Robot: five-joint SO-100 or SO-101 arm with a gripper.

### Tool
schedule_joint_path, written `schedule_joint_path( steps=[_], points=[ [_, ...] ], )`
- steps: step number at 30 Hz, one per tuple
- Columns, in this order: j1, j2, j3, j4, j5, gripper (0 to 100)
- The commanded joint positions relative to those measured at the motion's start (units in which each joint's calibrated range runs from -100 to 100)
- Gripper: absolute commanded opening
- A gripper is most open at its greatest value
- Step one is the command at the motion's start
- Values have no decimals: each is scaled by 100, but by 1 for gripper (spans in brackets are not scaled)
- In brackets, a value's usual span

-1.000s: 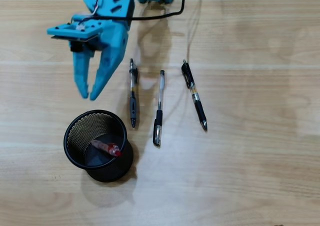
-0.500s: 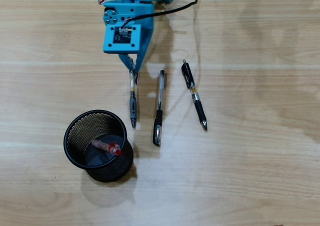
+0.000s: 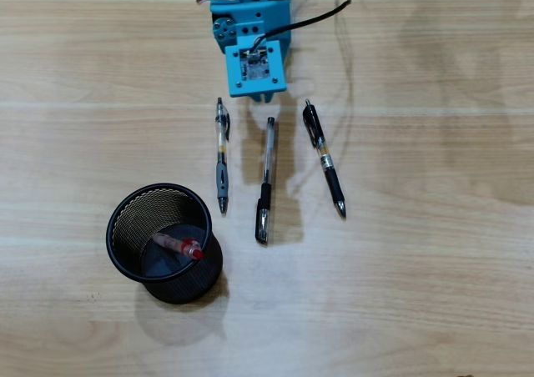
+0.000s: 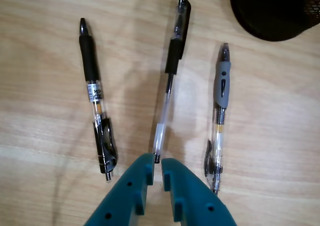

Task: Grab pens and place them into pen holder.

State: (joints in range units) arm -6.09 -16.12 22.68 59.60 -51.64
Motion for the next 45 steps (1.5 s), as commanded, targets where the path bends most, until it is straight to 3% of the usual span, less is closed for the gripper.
schedule_joint_path(
  steps=[1, 5, 12, 18, 23, 45],
  points=[
    [-67, 95, -46, 2, -97, 2],
    [-294, 709, -55, -325, -407, 2],
    [-476, 1448, -64, -1660, -412, 2],
    [-449, 1759, -109, -1660, -417, 3],
    [-449, 2061, -109, -1660, -635, 13],
    [-58, 2884, -722, -1668, -625, 14]
  ],
)
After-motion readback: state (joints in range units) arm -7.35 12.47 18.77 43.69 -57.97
